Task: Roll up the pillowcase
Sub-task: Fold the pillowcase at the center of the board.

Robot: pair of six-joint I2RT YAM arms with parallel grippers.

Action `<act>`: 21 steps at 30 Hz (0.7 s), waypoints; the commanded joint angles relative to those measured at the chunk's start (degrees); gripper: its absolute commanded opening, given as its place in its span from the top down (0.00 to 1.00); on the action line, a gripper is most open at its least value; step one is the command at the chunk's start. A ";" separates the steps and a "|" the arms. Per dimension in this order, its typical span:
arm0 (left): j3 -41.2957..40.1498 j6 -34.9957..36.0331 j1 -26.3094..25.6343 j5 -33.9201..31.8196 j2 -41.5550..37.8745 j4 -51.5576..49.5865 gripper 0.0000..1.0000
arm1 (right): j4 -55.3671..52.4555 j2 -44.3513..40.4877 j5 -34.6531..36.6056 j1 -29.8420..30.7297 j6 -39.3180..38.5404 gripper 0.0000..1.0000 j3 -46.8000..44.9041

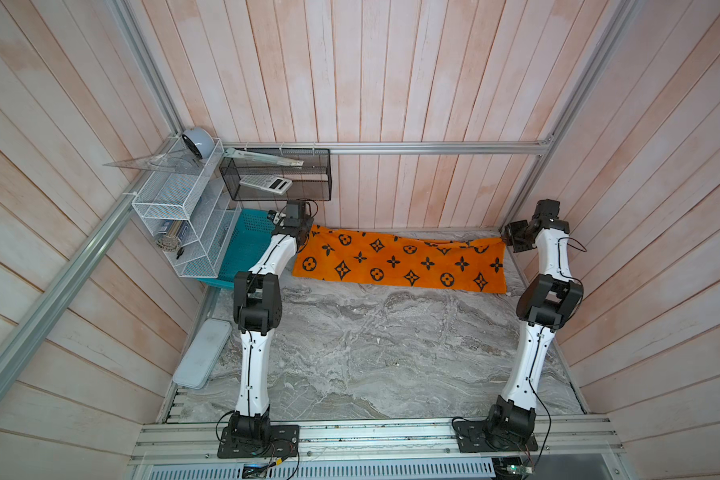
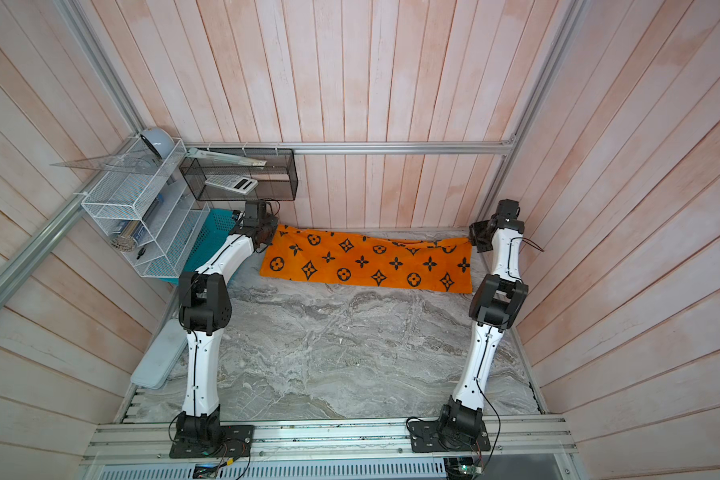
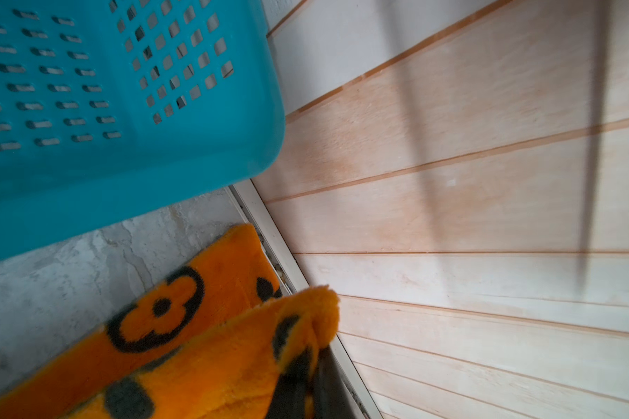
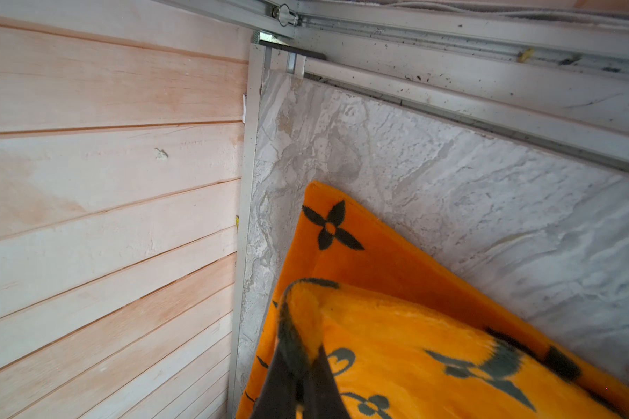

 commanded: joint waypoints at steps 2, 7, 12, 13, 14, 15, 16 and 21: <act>5.60 2.04 0.85 -0.20 3.05 1.09 0.98 | 1.97 2.33 -0.49 -0.05 1.18 1.00 2.00; 6.04 3.20 1.38 2.27 3.84 5.75 0.66 | 4.92 3.61 -2.75 -0.44 1.11 0.83 2.30; 3.72 4.46 1.21 3.71 2.00 7.57 0.00 | 6.22 2.83 -4.54 -0.51 -1.13 0.49 2.40; 1.94 4.84 0.90 3.50 0.60 7.94 0.00 | 5.72 2.20 -4.37 -0.46 -1.75 0.46 2.04; -0.57 4.77 0.81 3.71 -1.28 9.97 0.00 | 5.48 1.52 -4.35 -0.54 -2.52 0.44 1.51; -3.42 4.60 0.66 3.95 -3.03 11.86 0.00 | 5.18 0.64 -4.09 -0.53 -3.46 0.43 0.84; -5.95 4.44 0.31 3.87 -5.01 12.69 0.00 | 4.43 -0.53 -3.71 -0.48 -4.66 0.44 -0.07; -18.10 5.38 -3.88 4.17 -13.35 14.60 0.12 | 1.60 -8.02 -2.73 2.04 -9.16 0.96 -10.91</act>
